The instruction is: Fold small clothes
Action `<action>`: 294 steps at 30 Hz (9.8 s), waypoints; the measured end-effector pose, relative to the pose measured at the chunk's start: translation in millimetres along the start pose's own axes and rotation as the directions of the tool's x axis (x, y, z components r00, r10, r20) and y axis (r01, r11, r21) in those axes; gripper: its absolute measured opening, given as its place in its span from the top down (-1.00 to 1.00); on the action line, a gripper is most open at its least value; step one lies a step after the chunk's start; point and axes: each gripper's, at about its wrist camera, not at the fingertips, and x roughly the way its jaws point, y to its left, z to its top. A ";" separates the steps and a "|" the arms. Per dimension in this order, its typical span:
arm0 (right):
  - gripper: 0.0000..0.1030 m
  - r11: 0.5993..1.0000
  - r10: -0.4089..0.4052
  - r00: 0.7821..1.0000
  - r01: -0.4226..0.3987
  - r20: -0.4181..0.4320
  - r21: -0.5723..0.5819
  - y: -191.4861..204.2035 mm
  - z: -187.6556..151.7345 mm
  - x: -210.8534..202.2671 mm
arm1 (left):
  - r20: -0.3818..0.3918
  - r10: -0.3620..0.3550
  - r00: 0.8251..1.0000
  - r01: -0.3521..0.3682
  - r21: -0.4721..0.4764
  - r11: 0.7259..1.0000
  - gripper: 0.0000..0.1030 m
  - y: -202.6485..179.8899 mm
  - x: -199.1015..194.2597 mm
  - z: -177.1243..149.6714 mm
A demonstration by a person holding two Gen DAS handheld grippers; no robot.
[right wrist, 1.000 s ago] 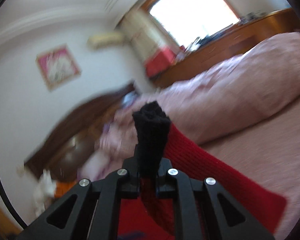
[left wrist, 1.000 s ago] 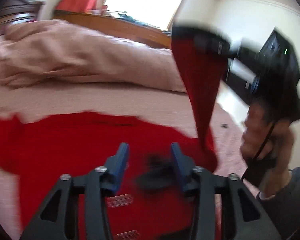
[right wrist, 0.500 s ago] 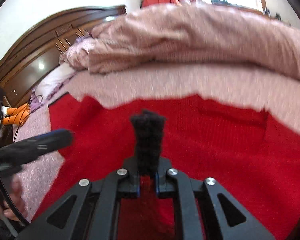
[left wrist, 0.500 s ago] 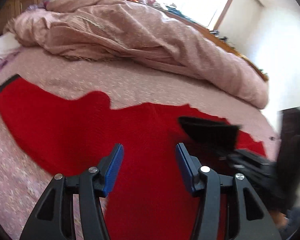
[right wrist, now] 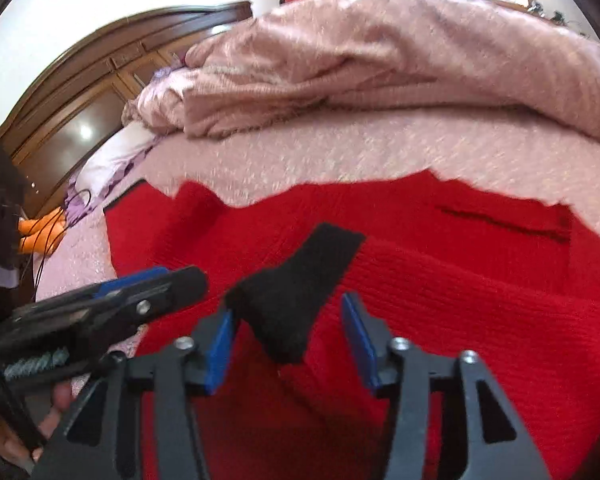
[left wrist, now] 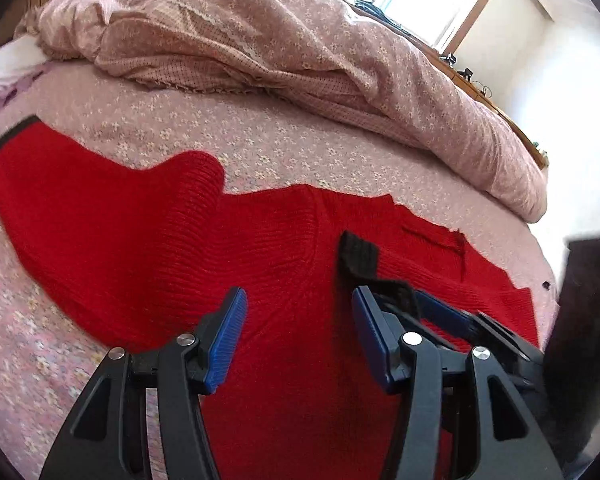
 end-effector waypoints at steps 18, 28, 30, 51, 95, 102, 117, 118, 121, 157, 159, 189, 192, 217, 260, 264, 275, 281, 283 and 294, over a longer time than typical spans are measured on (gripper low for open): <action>-0.61 0.851 -0.517 0.852 0.502 0.079 0.152 -170.2 -133.2 -208.2 | -0.120 -0.157 0.980 0.150 -0.064 0.987 -0.19 -27.6 42.3 -17.9; -0.61 0.838 -0.511 0.859 0.490 0.033 0.238 -205.1 -128.1 -181.9 | -0.069 -0.106 0.992 0.104 -0.030 0.994 0.85 -26.6 30.9 -21.8; -0.61 0.817 -0.549 0.835 0.532 0.019 0.221 -206.2 -123.8 -175.9 | -0.020 -0.129 0.991 0.128 -0.043 0.991 0.87 -25.1 18.8 -19.6; -0.72 0.761 -0.581 0.814 0.551 -0.017 0.343 -191.8 -136.3 -221.9 | -0.037 -0.053 0.998 0.050 -0.077 0.996 0.45 -3.5 -1.0 -17.8; 0.84 0.665 -0.271 0.955 0.276 0.120 -0.694 399.5 31.5 248.7 | 0.162 0.209 0.964 -0.016 -0.752 0.659 0.37 368.2 -152.5 -38.0; 0.85 0.773 -0.164 0.954 0.283 0.252 -0.568 382.4 62.6 156.0 | 0.141 0.232 0.962 -0.044 -0.760 0.648 0.36 359.0 -145.8 -30.3; 0.84 0.894 -0.178 0.873 0.336 0.454 -0.296 243.8 114.1 -47.8 | 0.144 0.061 0.988 0.032 -0.566 0.824 0.36 222.2 -99.0 30.4; 0.84 0.907 -0.179 0.869 0.327 0.461 -0.265 229.5 115.0 -62.8 | 0.145 0.043 0.988 0.045 -0.550 0.834 0.36 213.2 -95.6 32.1; 0.84 0.935 -0.194 0.850 0.311 0.490 -0.170 179.3 112.8 -113.4 | 0.133 0.049 0.990 0.027 -0.514 0.857 0.36 190.5 -87.1 32.3; 0.80 0.908 -0.202 0.971 0.138 0.124 0.395 -147.5 -39.8 -126.3 | 0.006 0.142 0.990 -0.136 -0.245 0.960 0.35 53.3 2.2 20.1; 0.78 0.887 -0.246 0.961 0.172 0.123 0.430 -156.3 -50.3 -137.6 | 0.015 0.153 0.988 -0.146 -0.209 0.967 0.35 47.0 0.3 18.1; -0.58 0.894 -0.176 0.966 0.076 0.189 0.441 -124.0 -277.3 -282.5 | -0.035 0.172 0.984 -0.166 0.135 0.977 0.17 26.0 -124.3 -157.3; -0.58 0.882 -0.044 0.992 -0.016 0.116 0.471 -123.4 -283.1 -272.5 | -0.078 0.099 0.992 -0.092 0.088 0.992 0.07 29.9 -127.8 -168.5; -0.42 0.787 0.092 0.991 -0.133 0.099 0.602 -118.1 -310.6 -258.8 | -0.217 -0.235 0.948 0.202 -0.165 0.966 -0.25 55.9 -112.1 -195.3; 0.85 0.842 0.220 0.877 -0.392 0.427 0.371 -151.0 -115.1 -288.0 | 0.134 -0.454 0.881 0.469 -0.113 0.876 0.98 -13.7 -144.7 1.5; 0.75 0.852 0.140 0.892 -0.330 0.430 0.407 -204.7 -37.2 -251.9 | 0.167 -0.346 0.923 0.376 -0.204 0.904 0.89 -6.1 -80.4 61.7; -0.42 0.715 -0.040 0.967 -0.148 0.252 0.683 -270.6 -104.5 -200.7 | 0.016 -0.170 0.985 0.165 -0.353 0.921 0.48 73.6 -7.3 25.3; -0.42 0.759 -0.067 0.957 -0.135 0.283 0.637 -268.4 -117.2 -223.1 | 0.002 -0.136 0.991 0.130 -0.311 0.941 0.47 79.6 -2.7 26.7; -0.42 0.800 -0.064 0.956 -0.122 0.286 0.587 -265.8 -99.0 -222.5 | 0.020 -0.142 0.990 0.141 -0.313 0.939 0.41 78.7 4.4 36.8; -0.22 0.941 -0.207 0.976 0.179 0.071 0.286 -254.5 -43.5 -130.8 | -0.039 -0.044 0.998 0.039 -0.121 0.992 0.40 43.1 53.7 57.8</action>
